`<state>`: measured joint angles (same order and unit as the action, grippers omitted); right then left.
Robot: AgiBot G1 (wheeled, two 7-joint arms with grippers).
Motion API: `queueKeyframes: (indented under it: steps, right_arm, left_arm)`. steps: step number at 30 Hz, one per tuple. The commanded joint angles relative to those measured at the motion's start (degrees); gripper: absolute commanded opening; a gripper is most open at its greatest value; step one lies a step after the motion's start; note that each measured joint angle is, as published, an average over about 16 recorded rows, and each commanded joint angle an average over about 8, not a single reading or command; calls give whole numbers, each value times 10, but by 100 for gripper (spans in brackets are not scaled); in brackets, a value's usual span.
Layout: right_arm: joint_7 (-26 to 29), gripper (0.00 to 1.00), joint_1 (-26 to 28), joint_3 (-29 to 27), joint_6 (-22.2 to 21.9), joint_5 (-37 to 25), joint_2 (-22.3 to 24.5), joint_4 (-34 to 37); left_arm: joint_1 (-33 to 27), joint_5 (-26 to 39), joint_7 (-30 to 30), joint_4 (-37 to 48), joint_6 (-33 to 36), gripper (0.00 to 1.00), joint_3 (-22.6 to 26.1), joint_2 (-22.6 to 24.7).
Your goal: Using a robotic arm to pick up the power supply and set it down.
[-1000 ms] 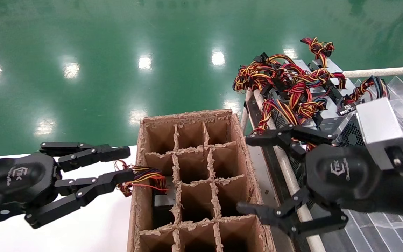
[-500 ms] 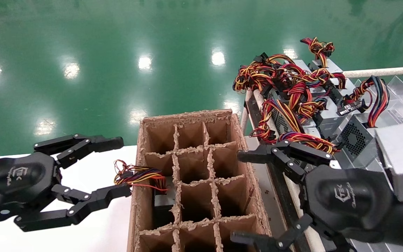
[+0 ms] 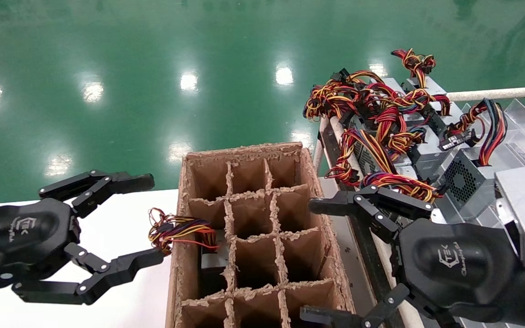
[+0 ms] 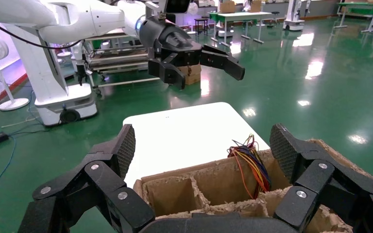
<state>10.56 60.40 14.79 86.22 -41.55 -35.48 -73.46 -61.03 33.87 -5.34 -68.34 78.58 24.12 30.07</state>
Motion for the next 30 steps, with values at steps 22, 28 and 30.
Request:
queueKeyframes:
  steps: [22,28,30]
  right_arm:
    - [2,100,10,11,-5,-2,4,-1]
    - [2,100,11,12,-5,-3,4,-1]
    - [2,100,11,12,-5,-3,5,-1]
  left_arm:
    - [0,0,0,0,0,100,0,0]
    - [0,0,0,0,0,100,0,0]
    - [0,0,0,0,0,100,0,0]
